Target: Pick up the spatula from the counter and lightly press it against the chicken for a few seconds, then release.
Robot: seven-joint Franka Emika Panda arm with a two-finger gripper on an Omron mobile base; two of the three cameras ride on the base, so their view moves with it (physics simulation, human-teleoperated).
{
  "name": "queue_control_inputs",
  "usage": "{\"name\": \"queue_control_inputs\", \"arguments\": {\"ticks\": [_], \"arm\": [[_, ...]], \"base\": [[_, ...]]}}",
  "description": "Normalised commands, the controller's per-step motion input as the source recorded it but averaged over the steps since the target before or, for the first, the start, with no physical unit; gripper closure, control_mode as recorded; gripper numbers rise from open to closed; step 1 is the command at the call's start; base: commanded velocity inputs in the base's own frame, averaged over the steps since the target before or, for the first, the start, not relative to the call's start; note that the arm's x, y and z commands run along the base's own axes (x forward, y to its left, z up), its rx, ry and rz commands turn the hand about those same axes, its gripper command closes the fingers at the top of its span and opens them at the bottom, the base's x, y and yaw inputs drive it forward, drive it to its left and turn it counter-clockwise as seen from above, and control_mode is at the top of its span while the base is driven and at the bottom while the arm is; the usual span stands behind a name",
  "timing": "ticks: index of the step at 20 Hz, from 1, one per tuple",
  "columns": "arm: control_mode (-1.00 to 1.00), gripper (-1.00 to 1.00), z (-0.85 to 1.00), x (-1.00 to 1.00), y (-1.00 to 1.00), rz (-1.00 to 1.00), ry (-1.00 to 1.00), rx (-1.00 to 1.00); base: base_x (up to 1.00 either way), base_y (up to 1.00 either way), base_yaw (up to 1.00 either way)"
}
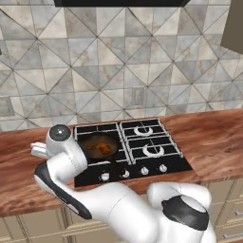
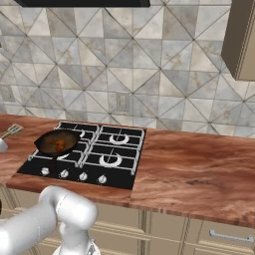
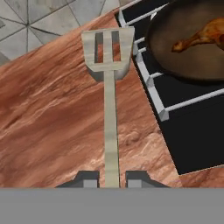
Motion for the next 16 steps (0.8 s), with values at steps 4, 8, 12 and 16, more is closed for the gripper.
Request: {"name": "queue_control_inputs", "arguments": {"ticks": [4,8,12,16], "arm": [[-1.0,1.0,0.28,0.0,-0.33,-0.11,0.07,0.09],[-1.0,1.0,0.01,0.0,-0.22,-0.11,0.01,0.02],[-1.0,1.0,0.0,0.0,-0.2,-0.13,0.0,0.0],[-1.0,1.0,0.05,0.03,-0.34,-0.15,0.04,0.01]], "base": [[0.0,0.0,0.0],[0.0,0.0,0.0],[0.0,0.0,0.0],[0.0,0.0,0.0]]}}
